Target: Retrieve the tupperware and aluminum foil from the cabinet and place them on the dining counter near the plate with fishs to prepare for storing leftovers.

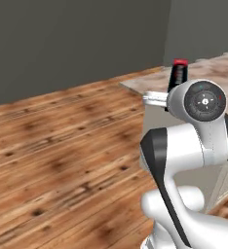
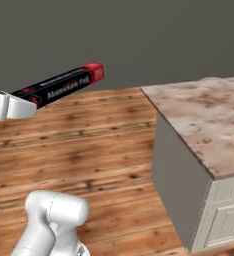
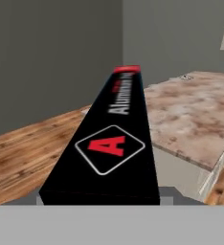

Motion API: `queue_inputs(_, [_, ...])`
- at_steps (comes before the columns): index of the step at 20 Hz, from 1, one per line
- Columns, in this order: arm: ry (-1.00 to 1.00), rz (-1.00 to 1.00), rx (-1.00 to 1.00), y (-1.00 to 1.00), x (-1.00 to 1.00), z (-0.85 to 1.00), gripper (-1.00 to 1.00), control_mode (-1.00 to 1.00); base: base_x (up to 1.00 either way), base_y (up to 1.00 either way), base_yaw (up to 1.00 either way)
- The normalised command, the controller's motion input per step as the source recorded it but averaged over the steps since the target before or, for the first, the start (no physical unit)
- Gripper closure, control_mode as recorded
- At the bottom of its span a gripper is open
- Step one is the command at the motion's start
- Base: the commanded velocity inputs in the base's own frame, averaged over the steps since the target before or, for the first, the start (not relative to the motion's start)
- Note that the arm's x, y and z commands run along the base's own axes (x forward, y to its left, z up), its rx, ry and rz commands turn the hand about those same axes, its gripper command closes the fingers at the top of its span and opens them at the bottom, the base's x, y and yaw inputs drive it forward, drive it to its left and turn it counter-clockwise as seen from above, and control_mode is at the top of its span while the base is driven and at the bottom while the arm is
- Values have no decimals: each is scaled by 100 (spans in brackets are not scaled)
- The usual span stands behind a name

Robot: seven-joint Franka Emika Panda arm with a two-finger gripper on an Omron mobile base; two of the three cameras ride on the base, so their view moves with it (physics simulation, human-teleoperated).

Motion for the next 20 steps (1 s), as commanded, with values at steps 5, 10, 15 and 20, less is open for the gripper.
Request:
queue_inputs(5, [0,0,0,0,0,0,100,100,100,50,-35])
queue_inputs(10, [0,0,0,0,0,0,100,100,100,79,-26])
queue_inputs(15, [0,0,0,0,0,0,100,100,100,88,-25])
queue_inputs(20, [0,0,0,0,0,0,100,100,100,92,-24])
